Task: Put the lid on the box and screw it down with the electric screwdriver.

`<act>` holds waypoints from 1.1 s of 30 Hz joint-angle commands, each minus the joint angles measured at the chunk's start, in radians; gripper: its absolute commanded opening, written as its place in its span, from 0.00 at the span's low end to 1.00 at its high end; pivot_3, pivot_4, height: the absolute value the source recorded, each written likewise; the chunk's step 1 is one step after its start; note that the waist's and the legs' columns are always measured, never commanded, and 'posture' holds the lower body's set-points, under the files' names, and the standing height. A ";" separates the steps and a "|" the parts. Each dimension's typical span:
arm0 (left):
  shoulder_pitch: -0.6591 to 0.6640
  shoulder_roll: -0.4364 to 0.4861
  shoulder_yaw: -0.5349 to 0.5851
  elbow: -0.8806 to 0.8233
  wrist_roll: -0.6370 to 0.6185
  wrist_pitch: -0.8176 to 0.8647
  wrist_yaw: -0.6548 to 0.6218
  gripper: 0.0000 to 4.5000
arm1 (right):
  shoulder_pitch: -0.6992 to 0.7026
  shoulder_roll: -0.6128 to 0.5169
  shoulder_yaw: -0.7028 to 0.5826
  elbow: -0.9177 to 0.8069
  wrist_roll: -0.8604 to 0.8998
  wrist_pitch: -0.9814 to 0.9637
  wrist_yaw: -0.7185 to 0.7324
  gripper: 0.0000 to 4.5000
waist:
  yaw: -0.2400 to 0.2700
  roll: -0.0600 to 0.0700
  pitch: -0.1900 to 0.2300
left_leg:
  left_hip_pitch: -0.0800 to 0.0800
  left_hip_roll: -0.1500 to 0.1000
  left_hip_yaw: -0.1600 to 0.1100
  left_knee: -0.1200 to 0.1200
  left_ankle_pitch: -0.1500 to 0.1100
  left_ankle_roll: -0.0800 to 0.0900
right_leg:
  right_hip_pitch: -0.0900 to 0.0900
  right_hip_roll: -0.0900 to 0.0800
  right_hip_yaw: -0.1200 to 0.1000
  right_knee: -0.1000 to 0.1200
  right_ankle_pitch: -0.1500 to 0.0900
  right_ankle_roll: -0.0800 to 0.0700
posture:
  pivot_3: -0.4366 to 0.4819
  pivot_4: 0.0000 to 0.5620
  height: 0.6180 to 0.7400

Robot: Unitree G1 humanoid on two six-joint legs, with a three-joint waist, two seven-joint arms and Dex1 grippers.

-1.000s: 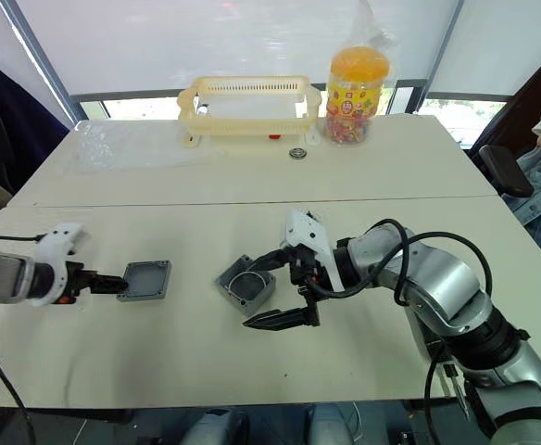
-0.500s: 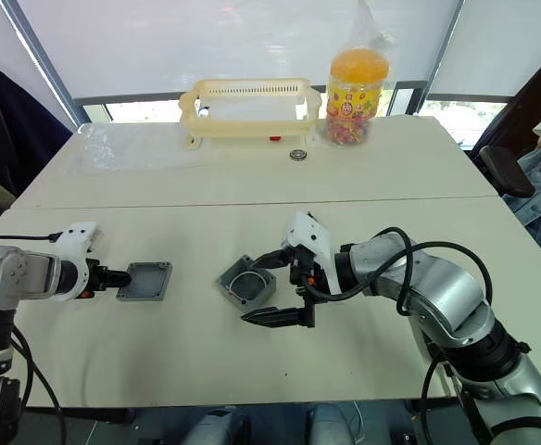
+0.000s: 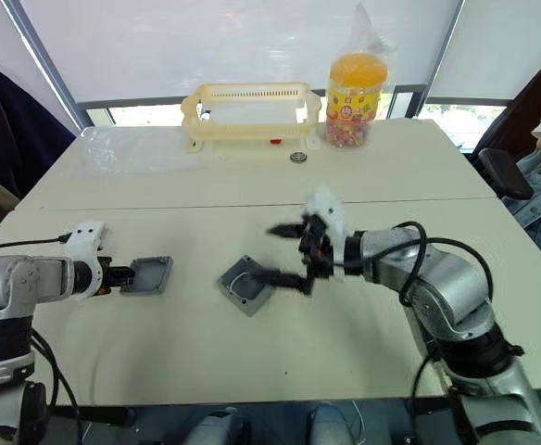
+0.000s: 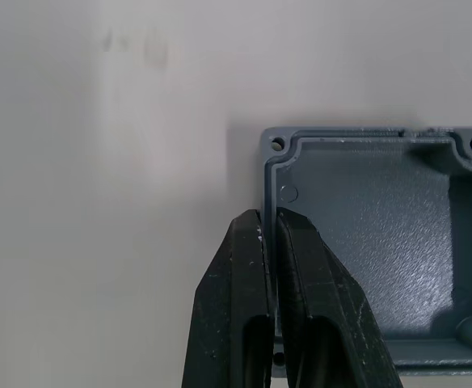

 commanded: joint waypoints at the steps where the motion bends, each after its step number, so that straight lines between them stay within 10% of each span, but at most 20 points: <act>1: -0.155 -0.007 0.075 0.019 -0.017 -0.254 -0.025 0.01 | -0.082 0.081 -0.091 0.137 -0.113 -0.245 -0.106 1.00 | 0.002 -0.003 0.000 | -0.002 0.000 0.000 0.000 0.000 -0.001 | -0.002 0.000 0.000 0.000 0.000 0.000 | 0.48 0.27 1.00; 7: -0.381 -0.084 0.046 0.165 -0.024 -0.640 -0.096 0.01 | -0.249 0.174 -0.128 0.415 -0.326 -0.613 -0.274 1.00 | -0.008 -0.002 0.000 | -0.014 -0.002 0.004 0.000 0.005 -0.008 | -0.014 -0.001 0.000 -0.002 0.004 0.001 | 0.48 0.27 1.00; 16: -0.580 -0.265 -0.068 0.518 0.031 -1.174 -0.286 0.01 | -0.290 0.296 -0.054 0.411 -0.208 -0.549 -0.113 1.00 | -0.017 -0.002 0.000 | -0.014 0.000 0.006 0.000 0.005 -0.008 | -0.015 0.000 0.000 -0.002 0.004 0.001 | 0.48 0.27 1.00; 33: -0.642 -0.383 -0.113 0.704 0.029 -1.428 -0.392 0.01 | -0.315 0.362 -0.118 0.364 -0.118 -0.392 -0.248 1.00 | -0.017 -0.002 0.000 | -0.014 0.000 0.005 0.000 0.005 -0.007 | -0.016 0.002 0.000 -0.001 0.004 0.001 | 0.48 0.27 1.00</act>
